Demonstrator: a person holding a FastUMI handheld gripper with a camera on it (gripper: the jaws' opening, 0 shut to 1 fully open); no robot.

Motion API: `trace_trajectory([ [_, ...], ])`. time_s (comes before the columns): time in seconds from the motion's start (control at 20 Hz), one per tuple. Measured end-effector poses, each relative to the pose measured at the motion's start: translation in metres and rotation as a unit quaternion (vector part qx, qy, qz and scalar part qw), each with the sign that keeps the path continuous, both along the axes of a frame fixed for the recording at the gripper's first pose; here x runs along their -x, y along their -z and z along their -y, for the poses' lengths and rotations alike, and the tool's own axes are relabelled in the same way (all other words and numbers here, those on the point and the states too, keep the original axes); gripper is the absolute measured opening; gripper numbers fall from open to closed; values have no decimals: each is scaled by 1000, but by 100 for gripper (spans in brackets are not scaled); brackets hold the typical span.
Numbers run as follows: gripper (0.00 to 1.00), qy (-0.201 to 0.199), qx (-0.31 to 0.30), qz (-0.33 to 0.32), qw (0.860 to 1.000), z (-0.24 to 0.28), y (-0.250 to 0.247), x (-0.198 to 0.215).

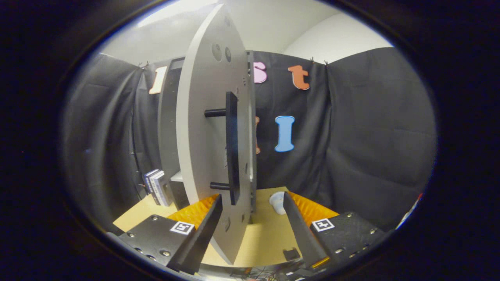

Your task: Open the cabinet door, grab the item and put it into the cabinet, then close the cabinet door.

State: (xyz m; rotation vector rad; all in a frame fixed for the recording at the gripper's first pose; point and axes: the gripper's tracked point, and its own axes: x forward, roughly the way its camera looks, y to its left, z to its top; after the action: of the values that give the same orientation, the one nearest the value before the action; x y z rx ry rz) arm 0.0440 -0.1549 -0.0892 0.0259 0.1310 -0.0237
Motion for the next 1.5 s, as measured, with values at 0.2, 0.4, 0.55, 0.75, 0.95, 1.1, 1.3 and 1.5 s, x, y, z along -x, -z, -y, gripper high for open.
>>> trace_trajectory([
  [0.2,94,-35,0,0,999,-30,-1,-8],
  [0.4,94,-56,-5,2,998,-48,-4,-14],
  [0.55,94,-72,-21,15,997,-59,-13,-18],
  [0.75,94,-87,-29,13,996,-68,-12,-26],
  [0.95,94,-109,-41,10,993,-90,-11,-37],
  [1.1,96,-121,-47,6,992,-113,-6,-48],
  [1.3,99,-142,-55,5,988,-148,-4,-73],
  [1.5,99,-157,-62,8,986,-184,-3,-104],
])
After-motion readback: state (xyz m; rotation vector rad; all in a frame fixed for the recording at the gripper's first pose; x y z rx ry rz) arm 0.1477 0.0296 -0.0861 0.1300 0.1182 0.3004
